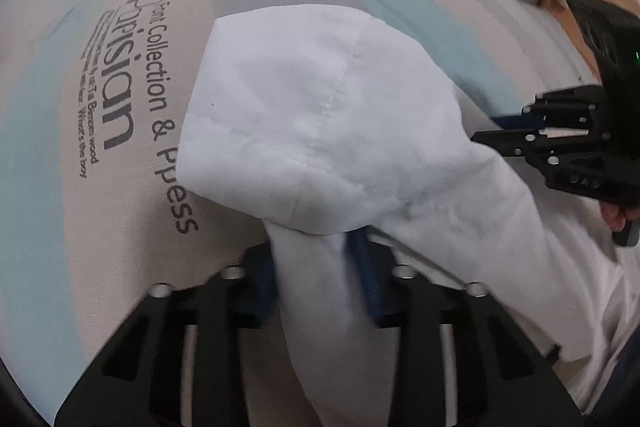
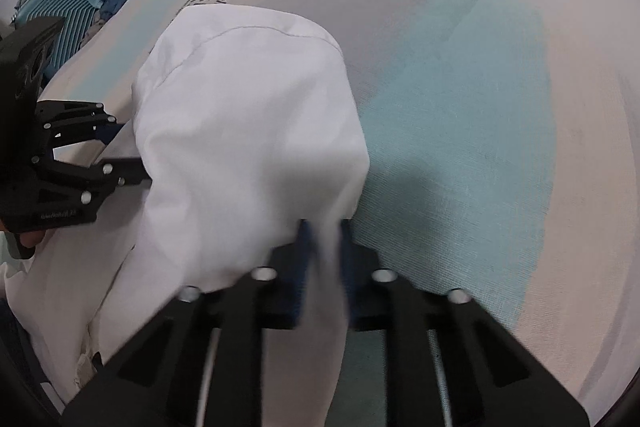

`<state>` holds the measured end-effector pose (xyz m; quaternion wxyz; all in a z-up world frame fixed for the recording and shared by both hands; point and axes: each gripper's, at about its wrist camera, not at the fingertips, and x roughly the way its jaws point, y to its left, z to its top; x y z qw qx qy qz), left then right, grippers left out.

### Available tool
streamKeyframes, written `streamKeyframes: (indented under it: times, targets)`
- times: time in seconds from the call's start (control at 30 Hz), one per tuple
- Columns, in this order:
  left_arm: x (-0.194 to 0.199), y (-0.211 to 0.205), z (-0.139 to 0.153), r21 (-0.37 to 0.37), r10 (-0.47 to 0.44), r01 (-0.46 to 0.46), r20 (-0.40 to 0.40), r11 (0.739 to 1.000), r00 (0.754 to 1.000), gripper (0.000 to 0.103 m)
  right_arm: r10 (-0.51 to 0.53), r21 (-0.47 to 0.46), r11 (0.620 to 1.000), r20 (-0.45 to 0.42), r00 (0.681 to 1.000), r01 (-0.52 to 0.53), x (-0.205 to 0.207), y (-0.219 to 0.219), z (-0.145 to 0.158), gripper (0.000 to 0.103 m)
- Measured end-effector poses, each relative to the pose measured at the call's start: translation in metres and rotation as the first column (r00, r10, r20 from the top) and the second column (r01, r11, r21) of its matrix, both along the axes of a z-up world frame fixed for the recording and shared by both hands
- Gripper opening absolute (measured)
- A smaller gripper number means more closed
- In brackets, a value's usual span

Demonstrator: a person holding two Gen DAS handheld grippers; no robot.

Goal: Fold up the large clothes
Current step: 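Move both tools to the white hood and close them on it, then lift the hood with both tools and fold it toward the hem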

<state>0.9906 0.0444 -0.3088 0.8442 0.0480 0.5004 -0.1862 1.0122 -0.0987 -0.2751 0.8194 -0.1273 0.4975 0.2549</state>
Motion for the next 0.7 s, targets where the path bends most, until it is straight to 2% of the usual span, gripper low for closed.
streamKeyframes:
  times: [0.07, 0.17, 0.5, 0.7]
  targets:
    - [-0.001, -0.003, 0.001, 0.005, -0.005, 0.005, 0.005, 1.0, 1.0, 0.012, 0.0, 0.0, 1.0, 0.002, 1.0, 0.0, -0.001, 0.003, 0.002, 0.005]
    - [-0.002, -0.005, 0.005, 0.001, -0.01, 0.01, 0.009, 1.0, 1.0, 0.004, -0.01, 0.013, 1.0, 0.004, 1.0, 0.01, -0.003, 0.004, 0.008, 0.002]
    - [-0.013, 0.0, 0.03, -0.022, 0.026, -0.025, 0.041, 0.999, 0.999, 0.003, -0.042, 0.04, 0.998, 0.02, 0.999, 0.041, -0.027, -0.009, 0.033, 0.002]
    - [-0.04, -0.002, 0.051, -0.015, 0.019, -0.018, 0.069, 1.0, 0.997, 0.003, -0.054, 0.039, 0.998, 0.035, 0.998, 0.053, -0.051, -0.021, 0.053, 0.002]
